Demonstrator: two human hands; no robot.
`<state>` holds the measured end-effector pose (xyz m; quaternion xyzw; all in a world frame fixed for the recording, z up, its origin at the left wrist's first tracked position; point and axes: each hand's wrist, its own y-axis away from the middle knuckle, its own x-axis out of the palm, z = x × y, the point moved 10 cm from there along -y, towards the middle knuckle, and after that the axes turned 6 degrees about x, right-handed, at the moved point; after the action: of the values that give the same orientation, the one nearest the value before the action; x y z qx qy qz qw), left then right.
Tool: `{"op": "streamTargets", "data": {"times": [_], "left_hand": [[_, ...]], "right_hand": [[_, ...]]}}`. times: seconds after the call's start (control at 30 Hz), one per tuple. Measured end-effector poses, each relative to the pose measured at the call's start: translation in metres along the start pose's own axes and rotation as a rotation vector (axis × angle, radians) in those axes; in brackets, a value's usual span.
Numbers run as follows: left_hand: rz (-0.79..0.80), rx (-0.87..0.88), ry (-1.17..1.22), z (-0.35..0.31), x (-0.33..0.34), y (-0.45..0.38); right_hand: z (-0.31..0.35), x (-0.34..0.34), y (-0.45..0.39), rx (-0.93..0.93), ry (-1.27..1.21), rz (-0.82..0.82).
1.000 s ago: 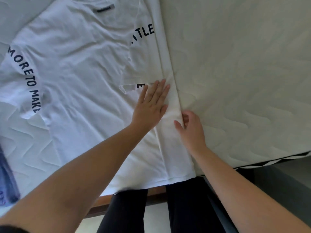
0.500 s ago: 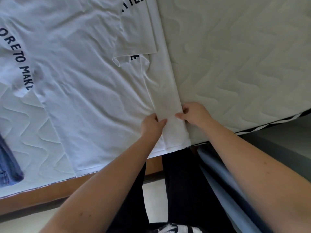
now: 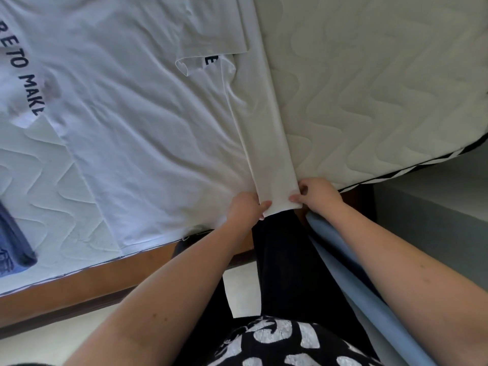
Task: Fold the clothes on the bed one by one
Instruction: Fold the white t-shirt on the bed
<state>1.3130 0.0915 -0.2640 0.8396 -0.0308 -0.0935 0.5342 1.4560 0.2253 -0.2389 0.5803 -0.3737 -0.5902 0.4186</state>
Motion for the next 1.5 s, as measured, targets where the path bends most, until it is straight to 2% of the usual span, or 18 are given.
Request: {"op": "streamTargets", "data": {"times": [0.1,0.2,0.27,0.4,0.5,0.63,0.83,1.07,1.2,1.33,1.43,1.5], "left_hand": [[0.056,-0.015,-0.242,-0.003,-0.006,0.007],[-0.016,0.042,-0.276,-0.01,-0.037,0.016],[-0.119,0.12,-0.194,-0.016,-0.07,0.025],[-0.317,0.234,-0.012,-0.014,-0.139,0.043],[-0.46,0.274,0.071,0.002,-0.189,0.053],[-0.673,0.298,0.149,0.039,-0.247,0.071],[-0.891,0.213,0.314,0.098,-0.316,0.094],[-1.096,0.166,0.394,0.147,-0.382,0.1],[-1.067,0.042,0.668,0.176,-0.411,0.087],[-1.07,0.036,0.892,0.187,-0.451,0.073],[-1.067,0.048,0.966,0.188,-0.487,0.061],[-1.07,0.05,0.931,0.184,-0.51,0.055]], "right_hand": [[0.001,-0.01,0.008,0.06,0.077,-0.109],[0.016,-0.033,0.019,0.065,0.045,-0.277],[0.041,-0.043,0.024,-0.032,-0.045,-0.346],[0.123,-0.044,0.035,-0.356,-0.094,-0.401],[0.181,-0.036,0.039,-0.474,-0.113,-0.42],[0.255,-0.019,0.038,-0.551,-0.155,-0.364],[0.356,0.006,0.04,-0.591,-0.233,-0.185],[0.44,0.028,0.028,-0.502,-0.405,0.022],[0.472,0.03,0.014,-0.448,-0.537,0.09],[0.502,0.02,0.0,-0.46,-0.616,0.116],[0.519,0.002,-0.011,-0.44,-0.73,0.081],[0.532,-0.01,-0.017,-0.43,-0.791,0.072]]}}
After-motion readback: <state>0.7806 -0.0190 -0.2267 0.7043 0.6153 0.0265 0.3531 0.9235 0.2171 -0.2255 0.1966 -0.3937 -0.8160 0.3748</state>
